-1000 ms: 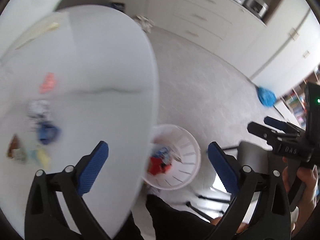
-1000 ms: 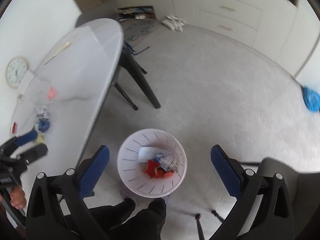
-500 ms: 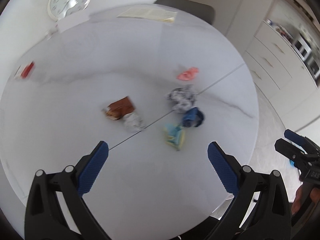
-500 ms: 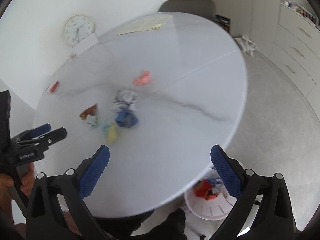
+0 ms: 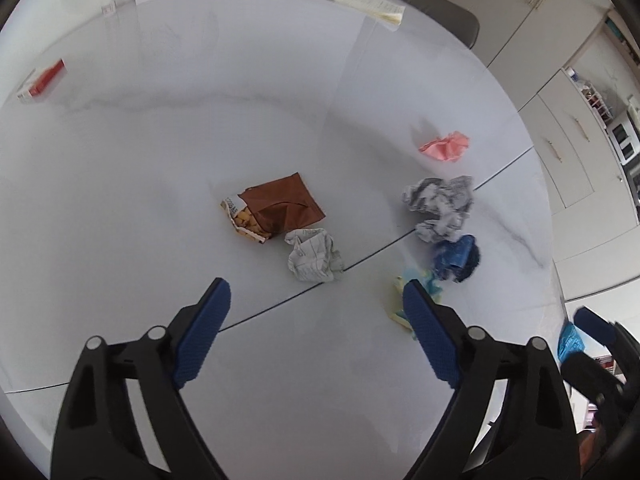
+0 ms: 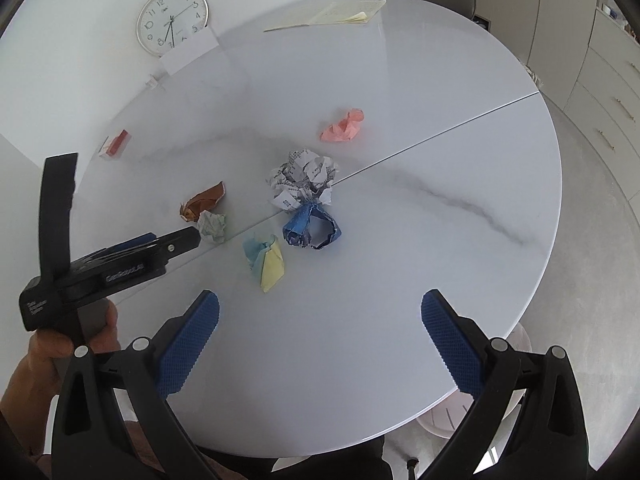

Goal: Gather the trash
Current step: 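Grasp the crumpled white tissue with the left tool while the right tool grasps the blue-yellow sticky notes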

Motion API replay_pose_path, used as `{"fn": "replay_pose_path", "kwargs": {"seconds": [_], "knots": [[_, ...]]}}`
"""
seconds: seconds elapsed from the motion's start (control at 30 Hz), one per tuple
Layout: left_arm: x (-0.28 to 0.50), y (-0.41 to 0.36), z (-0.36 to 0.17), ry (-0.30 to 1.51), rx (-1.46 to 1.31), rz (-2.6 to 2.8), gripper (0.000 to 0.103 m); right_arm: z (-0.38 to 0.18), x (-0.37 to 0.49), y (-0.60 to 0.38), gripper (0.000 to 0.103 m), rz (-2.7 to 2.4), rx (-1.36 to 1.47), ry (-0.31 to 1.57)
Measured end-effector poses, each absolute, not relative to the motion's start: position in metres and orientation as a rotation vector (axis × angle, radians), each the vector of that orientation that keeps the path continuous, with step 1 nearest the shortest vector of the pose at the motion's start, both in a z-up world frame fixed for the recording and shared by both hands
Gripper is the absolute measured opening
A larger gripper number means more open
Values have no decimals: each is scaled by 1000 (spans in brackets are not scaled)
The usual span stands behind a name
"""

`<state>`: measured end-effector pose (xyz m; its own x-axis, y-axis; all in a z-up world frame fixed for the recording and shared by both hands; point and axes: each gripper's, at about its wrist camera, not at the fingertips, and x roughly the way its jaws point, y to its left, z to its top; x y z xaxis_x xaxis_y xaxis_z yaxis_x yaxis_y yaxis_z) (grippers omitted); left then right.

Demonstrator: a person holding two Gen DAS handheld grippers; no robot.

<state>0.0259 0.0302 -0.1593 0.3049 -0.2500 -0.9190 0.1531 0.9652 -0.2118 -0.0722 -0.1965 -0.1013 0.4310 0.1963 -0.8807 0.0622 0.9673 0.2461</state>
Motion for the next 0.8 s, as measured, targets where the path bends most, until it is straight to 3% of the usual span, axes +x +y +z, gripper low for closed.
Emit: {"fn": "replay_pose_path", "kwargs": {"seconds": [0.37,0.5,0.6,0.73,0.8], "knots": [[41,13,-191,1239,-28,-251,60,-112,-67,-189,100,71,247,1167],[41,4,-191,1209,-1,-252,37,-116,-64,-182,100,80,231,1174],[42,4,-191,1214,-8,-264,30,-119,-59,-173,100,96,201,1172],[37,13,-181,1207,-28,-271,27,-128,-48,-156,100,127,176,1175],[33,22,-172,1197,-28,-275,27,-135,-41,-146,93,146,162,1179]]}}
